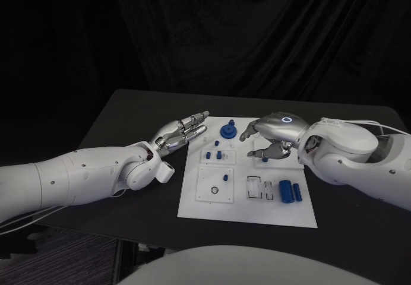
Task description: Assemble the parts on the task board
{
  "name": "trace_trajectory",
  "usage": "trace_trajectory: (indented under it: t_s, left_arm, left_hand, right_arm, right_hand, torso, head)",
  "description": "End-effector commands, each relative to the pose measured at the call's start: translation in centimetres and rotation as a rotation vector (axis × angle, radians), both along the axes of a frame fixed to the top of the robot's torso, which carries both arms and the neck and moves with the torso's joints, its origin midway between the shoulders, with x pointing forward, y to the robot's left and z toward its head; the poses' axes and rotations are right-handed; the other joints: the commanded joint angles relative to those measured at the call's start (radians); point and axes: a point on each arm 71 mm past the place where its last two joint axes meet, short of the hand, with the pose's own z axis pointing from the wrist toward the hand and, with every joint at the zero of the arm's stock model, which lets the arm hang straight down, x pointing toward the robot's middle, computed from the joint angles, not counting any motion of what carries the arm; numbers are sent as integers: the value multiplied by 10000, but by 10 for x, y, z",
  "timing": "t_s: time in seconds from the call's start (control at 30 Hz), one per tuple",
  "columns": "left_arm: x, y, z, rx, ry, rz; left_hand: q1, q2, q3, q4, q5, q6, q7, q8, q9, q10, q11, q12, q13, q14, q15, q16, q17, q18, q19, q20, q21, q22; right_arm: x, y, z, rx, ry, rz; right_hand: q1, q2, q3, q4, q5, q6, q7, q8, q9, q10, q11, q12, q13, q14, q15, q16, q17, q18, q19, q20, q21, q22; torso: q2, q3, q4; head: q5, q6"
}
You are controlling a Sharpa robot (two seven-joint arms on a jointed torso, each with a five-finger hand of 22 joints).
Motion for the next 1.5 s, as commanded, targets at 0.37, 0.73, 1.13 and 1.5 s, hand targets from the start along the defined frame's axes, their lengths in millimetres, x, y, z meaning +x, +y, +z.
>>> trace_trajectory:
  t_s: [0.37,0.73,1.13,1.5]
  left_arm:
    - [-1,1,6,-519,-737,40]
    - [-1,2,4,-499,-677,48]
    - [-3,1,3,-508,-576,-9]
    - [-3,0,2,-503,-497,-57]
  left_hand:
    - [49,22,-28,11,57,20,-183,17,-6,-12,75,-46,-7,-4,40,-36,-10,191,-12,116,-42,-21]
    - [52,26,-25,3,91,16,-223,18,-6,-17,62,-53,-8,-4,30,-36,-10,209,-18,127,-47,-41]
    - [83,13,-16,-21,121,11,-205,17,-6,-22,82,-56,-9,-4,59,-36,-10,226,-19,175,-47,-42]
    - [146,2,10,-34,112,56,-49,28,1,-28,98,-60,-9,-4,116,-36,-10,283,-13,302,-42,-27]
  right_arm:
    - [14,-54,-23,-355,1572,-1826]
    - [10,-60,-46,-364,2071,-1900]
    - [11,-57,-51,-39,1945,-1641]
    - [12,-54,-54,-29,1977,-1521]
  right_hand:
    - [-271,-499,-411,1343,-785,-133,-72,-149,-562,707,-48,-640,-896,319,-60,153,150,-290,310,-57,764,1790]
    - [193,-286,-293,1206,-558,-85,2,-103,-735,1102,-115,-743,-1097,372,-114,181,197,-288,317,-102,795,1785]
    - [1158,15,14,123,1103,-143,26,-135,-1064,1786,-196,-1057,-1298,316,-190,74,53,-264,230,-178,700,1748]
    - [1194,70,107,11,1017,-98,120,-94,-1123,2063,-231,-1079,-1290,292,-210,46,12,-259,208,-191,690,1745]
  torso:
    - [-20,-22,2]
    - [43,29,-13]
    - [42,48,-3]
    - [22,14,5]
  head:
    - [-19,-1]
    - [-156,-1]
    - [-164,-1]
    - [-152,-1]
